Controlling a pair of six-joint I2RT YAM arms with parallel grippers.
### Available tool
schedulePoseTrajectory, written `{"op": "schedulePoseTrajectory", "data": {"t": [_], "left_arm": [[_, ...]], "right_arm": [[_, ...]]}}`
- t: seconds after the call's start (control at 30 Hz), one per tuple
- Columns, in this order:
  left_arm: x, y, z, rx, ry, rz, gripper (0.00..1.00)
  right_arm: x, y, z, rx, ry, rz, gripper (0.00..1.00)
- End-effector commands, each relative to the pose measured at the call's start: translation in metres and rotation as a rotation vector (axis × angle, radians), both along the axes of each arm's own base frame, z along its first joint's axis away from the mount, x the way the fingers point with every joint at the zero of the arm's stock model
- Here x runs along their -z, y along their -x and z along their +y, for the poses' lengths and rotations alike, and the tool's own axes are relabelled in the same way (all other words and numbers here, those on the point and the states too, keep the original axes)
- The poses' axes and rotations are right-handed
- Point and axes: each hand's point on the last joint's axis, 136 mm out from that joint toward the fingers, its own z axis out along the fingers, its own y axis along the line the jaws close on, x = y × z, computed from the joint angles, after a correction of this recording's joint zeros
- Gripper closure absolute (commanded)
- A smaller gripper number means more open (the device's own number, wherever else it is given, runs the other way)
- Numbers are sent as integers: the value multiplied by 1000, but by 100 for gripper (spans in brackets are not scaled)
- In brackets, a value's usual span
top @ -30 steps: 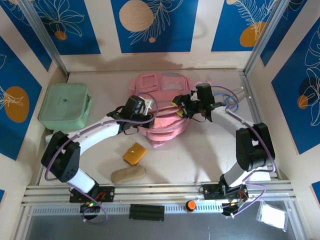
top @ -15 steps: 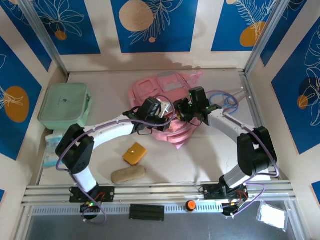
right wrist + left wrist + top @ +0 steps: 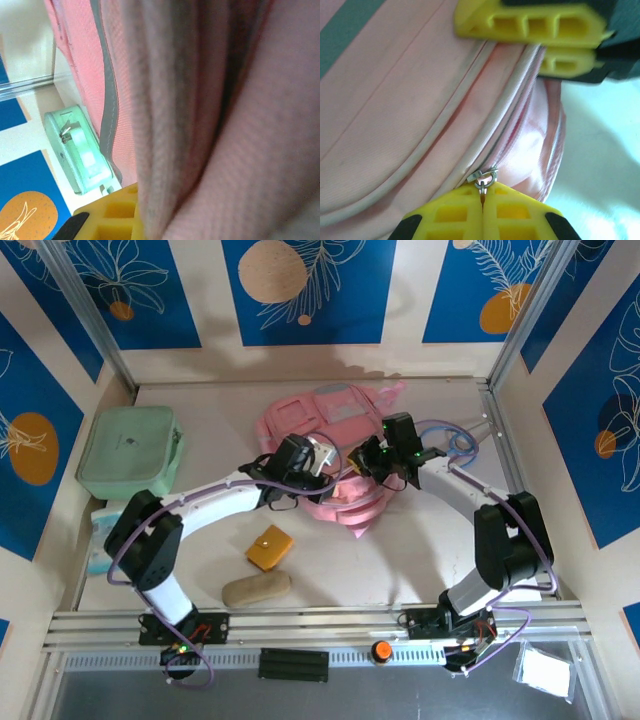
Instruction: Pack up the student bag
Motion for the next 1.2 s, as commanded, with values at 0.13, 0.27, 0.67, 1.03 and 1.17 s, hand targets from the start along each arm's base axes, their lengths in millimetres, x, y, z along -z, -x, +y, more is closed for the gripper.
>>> {"op": "schedulePoseTrajectory", "data": {"t": [0.13,0.27,0.67,1.03,1.17], "left_arm": [[34,5,66,-28,-186,61,100],[39,-12,89,-94,-215,65,100],[36,-114,145,-341,-236,52,100],[20,-135,190,-576,-282,56,48],[6,-115,214,-669,-245,31,20]], "right_arm": [[-50,-12,-17,-51,-43,-160,93],[-58,-13,-17,-82,-50,-181,93],[-62,-18,0,-180,-106,-176,93],[-47,-25,31,-246,-98,-152,93],[-29,-36,49,-288,-54,-131,92]]}}
